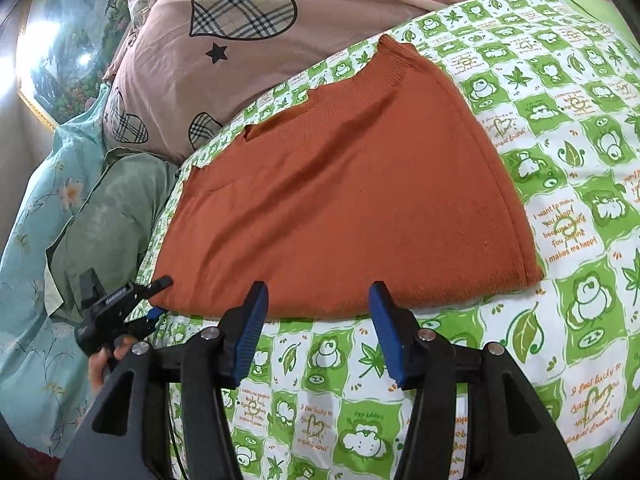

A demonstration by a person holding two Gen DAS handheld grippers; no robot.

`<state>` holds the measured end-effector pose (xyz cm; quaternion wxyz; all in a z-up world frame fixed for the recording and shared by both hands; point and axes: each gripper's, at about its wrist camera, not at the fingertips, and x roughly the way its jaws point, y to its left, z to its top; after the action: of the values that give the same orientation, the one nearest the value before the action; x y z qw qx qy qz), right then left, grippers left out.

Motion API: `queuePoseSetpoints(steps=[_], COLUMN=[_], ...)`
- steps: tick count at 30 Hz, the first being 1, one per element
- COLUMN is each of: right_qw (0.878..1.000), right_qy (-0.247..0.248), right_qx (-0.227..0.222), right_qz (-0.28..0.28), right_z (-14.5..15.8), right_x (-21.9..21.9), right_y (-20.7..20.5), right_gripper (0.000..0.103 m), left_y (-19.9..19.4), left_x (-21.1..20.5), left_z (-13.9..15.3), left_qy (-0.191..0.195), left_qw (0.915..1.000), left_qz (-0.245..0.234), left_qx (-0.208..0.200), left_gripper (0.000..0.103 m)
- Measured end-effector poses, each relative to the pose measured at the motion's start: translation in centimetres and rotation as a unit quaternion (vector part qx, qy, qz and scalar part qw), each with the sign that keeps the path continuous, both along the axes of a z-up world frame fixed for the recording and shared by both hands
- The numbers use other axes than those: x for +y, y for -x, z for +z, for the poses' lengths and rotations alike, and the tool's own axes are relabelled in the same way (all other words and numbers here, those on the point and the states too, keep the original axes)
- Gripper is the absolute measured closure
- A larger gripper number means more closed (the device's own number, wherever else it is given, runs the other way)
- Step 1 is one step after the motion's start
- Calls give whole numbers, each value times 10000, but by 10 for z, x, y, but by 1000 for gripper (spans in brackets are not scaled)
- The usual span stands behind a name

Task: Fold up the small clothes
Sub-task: 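Grasp the folded sweater edge with the left gripper and lift it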

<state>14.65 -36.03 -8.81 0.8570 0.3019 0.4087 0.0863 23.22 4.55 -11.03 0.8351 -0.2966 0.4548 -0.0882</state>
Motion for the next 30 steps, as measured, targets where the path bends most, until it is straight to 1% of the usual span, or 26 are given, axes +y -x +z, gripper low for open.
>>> queuePoseSetpoints(steps=[4, 6, 8, 10, 11, 12, 13, 15, 17, 20, 22, 23, 25, 26, 27, 28, 29, 30], right_qw=[10000, 10000, 10000, 10000, 10000, 10000, 10000, 9999, 9999, 9995, 9993, 9991, 9983, 9977, 9967, 9952, 9944, 9934], right_qy=[-24, -36, -48, -59, -61, -63, -75, -97, -135, -264, -323, -368, -519, -616, -748, -907, -968, -1039], right_qx=[30, 38, 18, -17, -26, -37, -55, -77, -108, -155, -190, -204, -185, -175, -152, -110, -73, -39], right_qz=[43, 42, 39, 35, 31, 18, 10, -10, 2, 39, 77, 108, 197, 225, 278, 361, 412, 475], right_z=[-3, -4, -4, -3, -3, -2, -2, 0, 1, 5, 9, 10, 13, 13, 12, 10, 9, 8], right_x=[-3, -5, -8, -11, -12, -13, -15, -17, -22, -28, -33, -35, -39, -40, -41, -41, -41, -38], right_y=[-9, -14, -18, -21, -23, -24, -25, -27, -30, -34, -40, -43, -54, -58, -65, -74, -79, -86], right_gripper=[49, 49, 49, 49, 49, 49, 49, 49, 49, 49, 49, 49, 49, 49, 48, 45, 42, 36], left_y=[-18, -27, -32, -36, -37, -37, -37, -36, -32, -23, -17, -12, -1, 6, 13, 17, 22, 27], left_x=[1, -2, -5, -7, -7, -9, -11, -18, -27, -53, -81, -98, -135, -154, -177, -189, -204, -219], left_z=[-1, 1, 3, 5, 6, 9, 12, 22, 34, 61, 79, 86, 96, 97, 94, 91, 85, 75], left_qy=[-104, -314, -457, -495, -493, -515, -562, -783, -925, -1081, -1289, -1441, -1810, -2025, -2302, -2443, -2650, -2892], left_qw=[9998, 9993, 9988, 9986, 9986, 9985, 9982, 9966, 9949, 9899, 9827, 9774, 9624, 9533, 9413, 9349, 9256, 9146], left_qz=[151, 186, 186, 165, 150, 120, 103, 58, -22, -368, -700, -868, -1242, -1412, -1626, -1728, -1850, -1973], left_qx=[-25, -31, -56, -87, -102, -139, -173, -246, -413, -838, -1134, -1280, -1602, -1739, -1859, -1907, -1969, -2022], left_gripper=[52, 54, 60, 73, 76, 83, 86, 88, 89, 91, 92, 92, 92, 92, 92, 92, 92, 92])
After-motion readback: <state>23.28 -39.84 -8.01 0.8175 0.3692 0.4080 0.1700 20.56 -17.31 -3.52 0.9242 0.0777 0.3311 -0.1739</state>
